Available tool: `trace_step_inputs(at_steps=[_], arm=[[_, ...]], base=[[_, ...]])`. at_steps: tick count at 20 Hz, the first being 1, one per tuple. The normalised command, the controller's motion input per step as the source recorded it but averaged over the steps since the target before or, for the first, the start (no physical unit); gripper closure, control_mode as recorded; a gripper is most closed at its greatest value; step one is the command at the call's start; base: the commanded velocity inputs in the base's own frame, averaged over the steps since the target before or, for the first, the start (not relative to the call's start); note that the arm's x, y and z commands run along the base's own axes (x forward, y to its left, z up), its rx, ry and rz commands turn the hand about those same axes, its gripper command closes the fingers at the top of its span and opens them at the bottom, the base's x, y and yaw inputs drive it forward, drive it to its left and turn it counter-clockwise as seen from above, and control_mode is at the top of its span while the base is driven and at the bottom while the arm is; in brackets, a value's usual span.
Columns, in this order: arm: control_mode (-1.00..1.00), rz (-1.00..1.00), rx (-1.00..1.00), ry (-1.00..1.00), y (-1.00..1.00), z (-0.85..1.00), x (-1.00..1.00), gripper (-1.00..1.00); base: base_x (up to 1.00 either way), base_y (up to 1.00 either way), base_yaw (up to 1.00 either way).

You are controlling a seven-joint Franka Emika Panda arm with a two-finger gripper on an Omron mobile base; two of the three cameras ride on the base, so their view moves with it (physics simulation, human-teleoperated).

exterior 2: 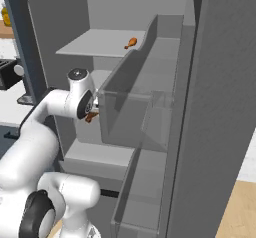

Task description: Place one broccoli and one chicken drumstick in each tupperware on the nearby counter, to pack two identical lunches.

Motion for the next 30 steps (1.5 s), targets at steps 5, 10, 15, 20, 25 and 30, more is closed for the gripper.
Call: trace_step_inputs(at_steps=[5,10,15,20,25,30], arm=[[1.00,0.00,0.00,-0.02,0.00,0.00,-0.15,1.00],[1.00,0.00,0.00,0.00,0.00,0.00,0.00,1.00],[1.00,0.00,0.00,0.00,0.00,0.00,0.00,1.00],[1.00,0.00,0.00,0.00,0.00,0.00,0.00,1.00],[1.00,0.00,0.00,0.00,0.00,0.00,0.00,1.00],[1.00,0.00,0.00,0.00,0.00,0.00,0.00,1.00]], base=[[-0.75,0.12,0.06],[-0.72,0.65,0.11],[-0.20,1.00,0.13],[0.07,1.00,0.11],[0.35,1.00,0.06],[0.45,1.00,0.09]])
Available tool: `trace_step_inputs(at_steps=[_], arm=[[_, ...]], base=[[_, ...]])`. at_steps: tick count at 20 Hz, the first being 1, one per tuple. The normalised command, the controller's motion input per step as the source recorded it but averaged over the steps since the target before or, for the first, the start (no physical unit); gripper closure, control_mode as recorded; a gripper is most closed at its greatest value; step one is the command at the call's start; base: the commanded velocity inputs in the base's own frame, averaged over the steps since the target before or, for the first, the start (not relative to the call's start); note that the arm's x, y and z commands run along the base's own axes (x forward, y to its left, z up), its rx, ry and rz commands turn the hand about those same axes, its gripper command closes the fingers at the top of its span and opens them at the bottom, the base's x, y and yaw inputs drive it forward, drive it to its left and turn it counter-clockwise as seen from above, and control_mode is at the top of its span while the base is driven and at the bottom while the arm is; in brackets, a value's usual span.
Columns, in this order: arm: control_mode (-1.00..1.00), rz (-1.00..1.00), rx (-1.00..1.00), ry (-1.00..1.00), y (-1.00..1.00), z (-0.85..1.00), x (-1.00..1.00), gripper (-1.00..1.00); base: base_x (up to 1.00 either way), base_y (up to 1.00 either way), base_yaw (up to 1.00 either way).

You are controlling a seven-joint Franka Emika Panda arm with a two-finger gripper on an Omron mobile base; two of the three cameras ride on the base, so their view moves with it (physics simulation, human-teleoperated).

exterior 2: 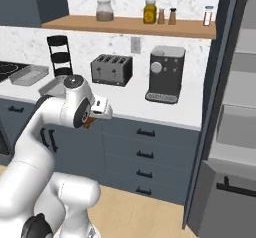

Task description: Place one broccoli and one chicken drumstick in each tupperware on the nearby counter, to pack two identical lunches.

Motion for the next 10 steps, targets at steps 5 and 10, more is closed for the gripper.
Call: trace_step_inputs(at_steps=[5,10], arm=[[1.00,0.00,0.00,0.00,0.00,0.00,0.00,1.00],[1.00,0.00,0.00,0.00,0.00,0.00,0.00,1.00]], base=[[0.69,1.00,0.07],[0.80,1.00,0.03]])
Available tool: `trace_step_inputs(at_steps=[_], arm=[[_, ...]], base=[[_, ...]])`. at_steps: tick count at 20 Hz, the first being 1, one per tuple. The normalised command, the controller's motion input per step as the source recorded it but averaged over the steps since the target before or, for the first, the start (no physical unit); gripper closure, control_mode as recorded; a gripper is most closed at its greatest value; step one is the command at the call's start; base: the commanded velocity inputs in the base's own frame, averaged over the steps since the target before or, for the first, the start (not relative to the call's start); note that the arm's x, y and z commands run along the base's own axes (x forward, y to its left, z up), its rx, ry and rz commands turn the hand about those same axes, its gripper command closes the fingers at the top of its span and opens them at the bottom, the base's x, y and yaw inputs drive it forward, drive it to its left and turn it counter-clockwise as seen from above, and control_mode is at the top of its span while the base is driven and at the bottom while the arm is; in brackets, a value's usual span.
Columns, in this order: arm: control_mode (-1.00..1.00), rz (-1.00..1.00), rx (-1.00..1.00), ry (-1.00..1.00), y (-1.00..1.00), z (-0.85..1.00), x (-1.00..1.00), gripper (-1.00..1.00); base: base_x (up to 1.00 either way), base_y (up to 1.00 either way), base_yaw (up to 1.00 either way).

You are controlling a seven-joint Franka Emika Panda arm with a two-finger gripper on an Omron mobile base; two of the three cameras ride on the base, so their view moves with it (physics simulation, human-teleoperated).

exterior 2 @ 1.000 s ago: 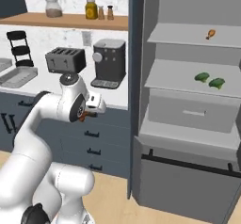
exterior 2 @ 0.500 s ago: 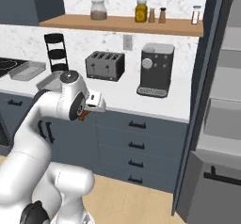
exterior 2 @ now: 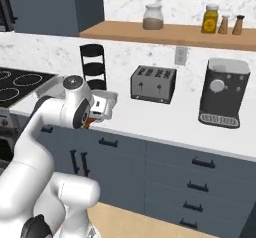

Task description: Place one broccoli and one chicken drumstick in each tupperware on the nearby counter, to pack two identical lunches.

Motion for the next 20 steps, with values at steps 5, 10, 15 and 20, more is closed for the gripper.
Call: trace_step_inputs(at_steps=[5,10,15,20], arm=[[1.00,0.00,0.00,0.00,0.00,0.00,0.00,1.00],[1.00,0.00,0.00,0.00,0.00,0.00,0.00,1.00],[-1.00,-0.03,-0.01,0.00,0.00,-0.17,0.18,1.00],[-1.00,-0.05,0.00,0.00,-0.39,-0.55,0.12,1.00]], base=[[0.98,1.00,0.00],[1.00,0.47,-0.07],[0.52,0.08,-0.04],[0.00,0.00,0.00]])
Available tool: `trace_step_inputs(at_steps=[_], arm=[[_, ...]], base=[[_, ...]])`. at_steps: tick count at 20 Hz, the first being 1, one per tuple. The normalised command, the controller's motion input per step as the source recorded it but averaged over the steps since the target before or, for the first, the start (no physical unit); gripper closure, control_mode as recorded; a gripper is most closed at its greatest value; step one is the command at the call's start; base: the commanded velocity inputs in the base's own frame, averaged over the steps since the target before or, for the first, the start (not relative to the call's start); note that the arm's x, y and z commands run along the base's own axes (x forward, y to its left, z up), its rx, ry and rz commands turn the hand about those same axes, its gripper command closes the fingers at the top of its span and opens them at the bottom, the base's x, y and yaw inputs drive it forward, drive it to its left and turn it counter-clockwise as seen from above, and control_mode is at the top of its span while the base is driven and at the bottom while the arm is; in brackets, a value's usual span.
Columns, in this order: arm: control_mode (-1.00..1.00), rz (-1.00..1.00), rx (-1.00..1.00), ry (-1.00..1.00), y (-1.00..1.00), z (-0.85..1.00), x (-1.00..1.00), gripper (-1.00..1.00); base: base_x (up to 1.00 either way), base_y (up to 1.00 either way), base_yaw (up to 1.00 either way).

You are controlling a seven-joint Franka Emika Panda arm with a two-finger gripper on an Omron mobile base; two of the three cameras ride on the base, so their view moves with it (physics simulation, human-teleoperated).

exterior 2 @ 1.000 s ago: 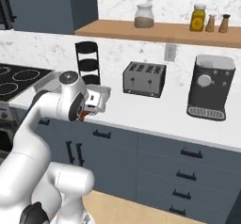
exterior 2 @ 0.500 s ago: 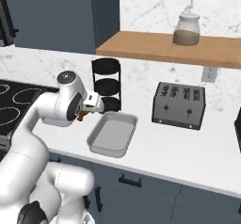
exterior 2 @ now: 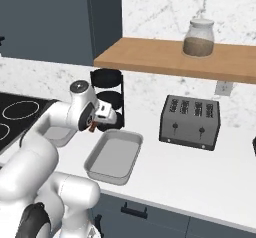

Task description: Place one broccoli and one chicken drumstick in each tupperware on the nearby counter, to pack two identical lunches.

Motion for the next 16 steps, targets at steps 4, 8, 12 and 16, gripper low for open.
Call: trace_step_inputs(at_steps=[4,8,12,16], arm=[[-1.00,0.00,0.00,0.11,-0.36,-0.69,0.00,1.00],[-1.00,0.00,0.00,0.12,-0.14,-0.67,0.00,1.00],[-1.00,0.00,0.00,0.13,-0.13,-0.55,0.00,1.00],[-1.00,0.00,0.00,0.14,-0.21,-0.40,0.00,1.00]], base=[[0.00,0.00,0.00],[0.00,0.00,0.00],[0.00,0.00,0.00],[0.00,0.00,0.00]])
